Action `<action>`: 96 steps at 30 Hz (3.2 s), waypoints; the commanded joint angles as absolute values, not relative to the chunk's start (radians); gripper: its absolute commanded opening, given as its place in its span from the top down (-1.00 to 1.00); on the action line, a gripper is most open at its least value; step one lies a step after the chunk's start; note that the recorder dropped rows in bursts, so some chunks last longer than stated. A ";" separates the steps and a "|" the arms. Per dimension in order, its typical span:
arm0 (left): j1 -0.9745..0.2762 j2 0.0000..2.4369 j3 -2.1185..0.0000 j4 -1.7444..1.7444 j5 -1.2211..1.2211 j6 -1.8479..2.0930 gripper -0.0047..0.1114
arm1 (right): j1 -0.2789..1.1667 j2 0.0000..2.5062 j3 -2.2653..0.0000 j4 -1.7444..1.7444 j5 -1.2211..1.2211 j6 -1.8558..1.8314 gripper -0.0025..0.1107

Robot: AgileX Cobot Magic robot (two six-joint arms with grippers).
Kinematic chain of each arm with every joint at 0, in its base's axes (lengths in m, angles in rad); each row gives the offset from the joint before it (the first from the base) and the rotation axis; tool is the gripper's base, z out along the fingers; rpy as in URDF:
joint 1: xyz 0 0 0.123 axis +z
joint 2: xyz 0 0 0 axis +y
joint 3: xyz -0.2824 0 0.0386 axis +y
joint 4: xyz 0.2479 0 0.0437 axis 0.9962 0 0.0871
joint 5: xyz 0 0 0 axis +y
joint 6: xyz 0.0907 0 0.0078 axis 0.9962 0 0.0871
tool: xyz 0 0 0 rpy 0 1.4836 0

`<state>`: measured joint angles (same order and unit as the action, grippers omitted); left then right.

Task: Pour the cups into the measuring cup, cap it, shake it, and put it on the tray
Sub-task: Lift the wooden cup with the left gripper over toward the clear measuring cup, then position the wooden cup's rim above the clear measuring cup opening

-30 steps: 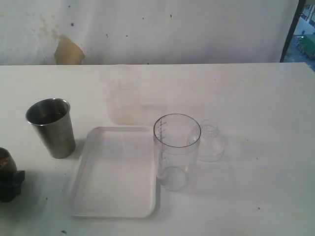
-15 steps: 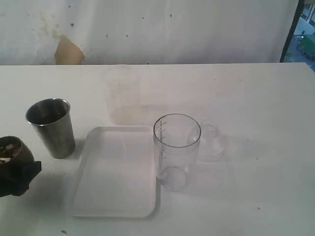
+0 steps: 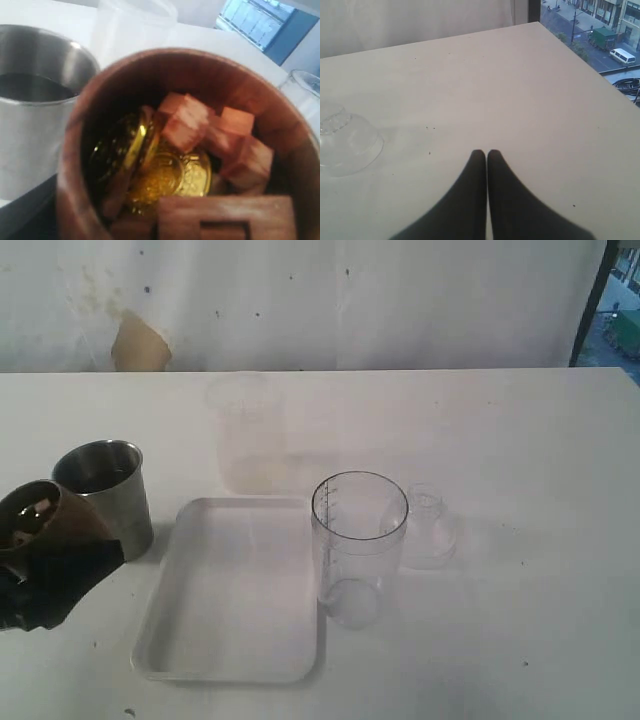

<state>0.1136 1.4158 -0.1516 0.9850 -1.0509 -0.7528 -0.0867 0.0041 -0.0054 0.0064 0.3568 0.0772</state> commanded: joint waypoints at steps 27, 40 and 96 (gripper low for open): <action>-0.496 1.619 -0.965 0.925 -0.261 -0.907 0.92 | -0.089 0.000 0.000 0.007 0.350 0.079 0.96; -0.606 1.828 -1.199 0.975 -0.204 -0.852 0.92 | -0.089 0.000 0.000 0.007 0.350 0.079 0.96; -0.639 1.718 -1.160 1.702 -0.239 -0.829 0.92 | -0.089 0.000 0.000 0.007 0.350 0.065 0.96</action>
